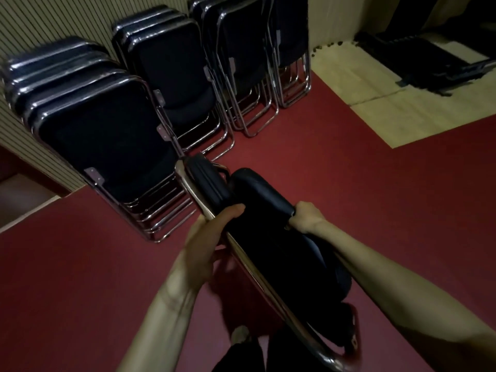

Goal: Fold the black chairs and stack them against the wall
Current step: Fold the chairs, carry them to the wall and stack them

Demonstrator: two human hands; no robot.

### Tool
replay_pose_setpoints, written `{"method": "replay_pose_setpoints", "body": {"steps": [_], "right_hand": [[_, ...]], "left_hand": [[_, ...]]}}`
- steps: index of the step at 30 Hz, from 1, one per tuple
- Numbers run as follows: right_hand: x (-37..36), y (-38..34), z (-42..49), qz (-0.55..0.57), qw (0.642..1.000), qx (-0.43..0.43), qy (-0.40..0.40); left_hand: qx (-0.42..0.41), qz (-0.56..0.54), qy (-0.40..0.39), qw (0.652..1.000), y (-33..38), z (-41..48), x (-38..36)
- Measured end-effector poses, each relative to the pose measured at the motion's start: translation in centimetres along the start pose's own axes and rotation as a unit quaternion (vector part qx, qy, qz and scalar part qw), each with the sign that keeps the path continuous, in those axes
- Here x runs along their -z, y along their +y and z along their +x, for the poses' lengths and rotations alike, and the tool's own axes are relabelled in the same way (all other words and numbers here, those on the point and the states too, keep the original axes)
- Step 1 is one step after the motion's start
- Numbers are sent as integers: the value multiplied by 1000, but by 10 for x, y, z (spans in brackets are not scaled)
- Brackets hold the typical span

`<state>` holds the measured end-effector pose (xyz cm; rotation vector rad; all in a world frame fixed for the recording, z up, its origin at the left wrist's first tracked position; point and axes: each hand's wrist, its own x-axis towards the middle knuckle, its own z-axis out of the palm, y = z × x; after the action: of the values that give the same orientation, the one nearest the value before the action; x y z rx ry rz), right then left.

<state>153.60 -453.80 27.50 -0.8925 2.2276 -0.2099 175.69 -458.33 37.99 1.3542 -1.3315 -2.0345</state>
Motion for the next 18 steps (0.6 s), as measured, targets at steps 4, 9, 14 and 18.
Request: {"method": "replay_pose_setpoints", "body": {"steps": [4,9,14,18], "right_hand": [[46,-12,77,-13,999,19,24],[106,-18,183,-16,995,94,19],[171,-30,268,-46,990,129,15],[213,-50,337,-81,988,128,-2]], "left_hand": [[-26,34,69,997,43,73,-17],[-16,68,187,980,74,171,-60],[8,-6,137,990,125,238,-99],[0,-41,138,990,156,294,-112]]}}
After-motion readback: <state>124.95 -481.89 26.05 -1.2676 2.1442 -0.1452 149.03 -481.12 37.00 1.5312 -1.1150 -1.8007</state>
